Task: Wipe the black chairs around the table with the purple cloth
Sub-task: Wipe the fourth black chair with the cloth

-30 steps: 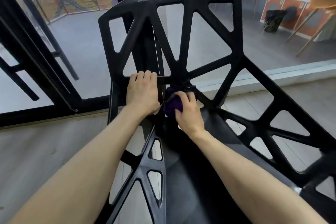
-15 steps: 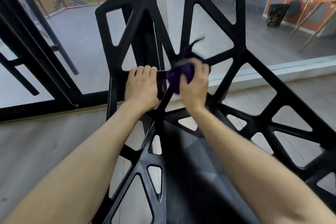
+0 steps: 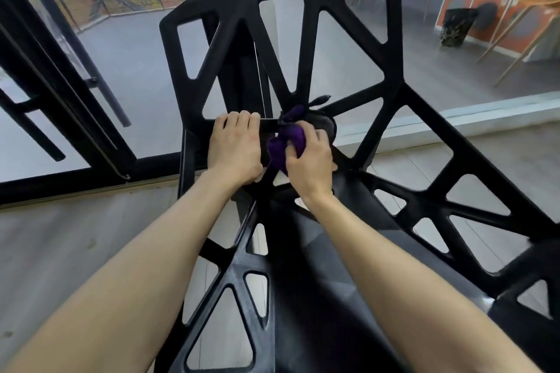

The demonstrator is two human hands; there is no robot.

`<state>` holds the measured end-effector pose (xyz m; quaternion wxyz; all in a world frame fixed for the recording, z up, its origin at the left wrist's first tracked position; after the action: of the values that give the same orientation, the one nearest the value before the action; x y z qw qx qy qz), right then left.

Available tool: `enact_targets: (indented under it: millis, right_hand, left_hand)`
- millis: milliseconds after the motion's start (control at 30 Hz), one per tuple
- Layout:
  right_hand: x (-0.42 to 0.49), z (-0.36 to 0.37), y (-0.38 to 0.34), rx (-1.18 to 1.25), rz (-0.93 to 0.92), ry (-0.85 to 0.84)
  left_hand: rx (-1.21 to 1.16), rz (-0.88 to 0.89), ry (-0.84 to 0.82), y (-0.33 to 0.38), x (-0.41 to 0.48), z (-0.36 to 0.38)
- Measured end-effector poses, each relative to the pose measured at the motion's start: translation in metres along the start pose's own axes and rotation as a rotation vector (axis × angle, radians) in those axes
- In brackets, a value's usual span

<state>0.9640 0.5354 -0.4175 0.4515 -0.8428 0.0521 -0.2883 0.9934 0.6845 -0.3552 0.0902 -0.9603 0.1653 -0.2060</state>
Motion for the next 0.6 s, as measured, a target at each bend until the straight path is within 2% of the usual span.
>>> enact_targets:
  millis: [133,167,200,300,333,367,467,600]
  right_hand:
    - [-0.047,0.024,0.01,-0.172,-0.103,-0.389]
    - [-0.042,0.016,0.008,-0.181,-0.125,-0.393]
    - [-0.031,0.004,0.004,-0.164,-0.14,-0.323]
    - [0.013,-0.037,-0.019,-0.084,-0.192,0.076]
    - [0.029,-0.042,-0.026,-0.096,-0.233,0.154]
    - [0.043,-0.041,-0.032,-0.154,-0.291,0.151]
    - [0.047,-0.019,-0.011,-0.387,-0.374,-0.058]
    - [0.005,-0.055,0.076,-0.567,-0.134,-0.197]
  left_hand:
    - [0.044,0.003,-0.046,0.004,0.0,-0.002]
    - [0.07,-0.004,-0.068,0.005,-0.001,-0.004]
    - [0.101,-0.005,-0.091,0.007,-0.002,-0.005]
    - [0.186,-0.029,-0.12,0.017,0.001,-0.004]
    - [0.205,-0.042,-0.137,0.02,0.002,-0.003]
    - [0.224,-0.056,-0.142,0.022,0.003,-0.001]
    - [0.291,-0.121,-0.136,0.032,0.006,-0.001]
    - [0.287,-0.159,-0.125,0.044,0.007,0.0]
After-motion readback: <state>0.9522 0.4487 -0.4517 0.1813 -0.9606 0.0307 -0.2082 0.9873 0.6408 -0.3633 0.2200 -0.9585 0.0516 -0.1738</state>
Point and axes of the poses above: each hand's wrist, its own x-axis towards the middle knuckle, its own z-axis out of the palm, y = z × x, the point moved 4 cm from there along x, towards the middle knuckle, and after that the axes turned 1 degree about -x, right-handed, at the moved point
